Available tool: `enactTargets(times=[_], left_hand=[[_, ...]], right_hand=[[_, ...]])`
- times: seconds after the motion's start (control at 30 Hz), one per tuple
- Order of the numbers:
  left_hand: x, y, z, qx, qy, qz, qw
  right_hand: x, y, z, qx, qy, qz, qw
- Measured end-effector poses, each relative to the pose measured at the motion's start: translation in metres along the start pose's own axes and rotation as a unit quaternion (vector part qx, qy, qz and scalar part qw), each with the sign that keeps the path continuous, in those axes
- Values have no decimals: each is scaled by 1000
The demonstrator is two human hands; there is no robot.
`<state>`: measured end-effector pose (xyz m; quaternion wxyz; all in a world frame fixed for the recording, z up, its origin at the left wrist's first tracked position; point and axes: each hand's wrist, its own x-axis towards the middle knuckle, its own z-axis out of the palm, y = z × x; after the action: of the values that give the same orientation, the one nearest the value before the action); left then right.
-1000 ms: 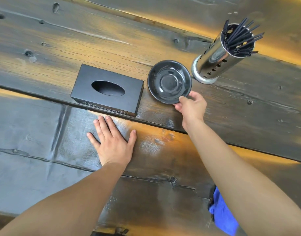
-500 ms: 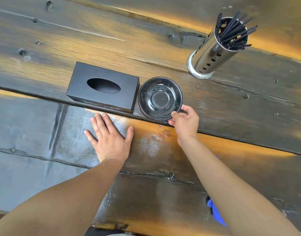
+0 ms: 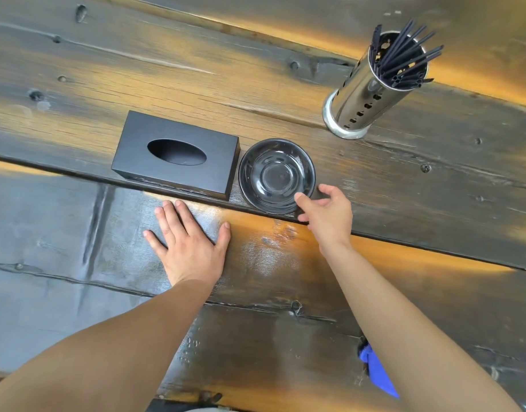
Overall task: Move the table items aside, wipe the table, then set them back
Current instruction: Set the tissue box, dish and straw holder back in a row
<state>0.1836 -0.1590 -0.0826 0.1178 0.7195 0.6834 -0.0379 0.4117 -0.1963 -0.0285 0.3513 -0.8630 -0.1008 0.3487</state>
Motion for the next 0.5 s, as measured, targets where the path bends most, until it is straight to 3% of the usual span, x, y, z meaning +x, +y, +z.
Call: enactTargets(times=[0.07,0.2,0.5], left_hand=[[0,0,0,1,1,-1,1000],[0,0,1,2,5,-3,1000],[0,1,3,-1,16,-2,1000]], right_hand=[[12,-4,-10,-19,40,-35,998],[49,-24,-30,53,102,-75,991],[123,-75,-42,141,70,-147,977]])
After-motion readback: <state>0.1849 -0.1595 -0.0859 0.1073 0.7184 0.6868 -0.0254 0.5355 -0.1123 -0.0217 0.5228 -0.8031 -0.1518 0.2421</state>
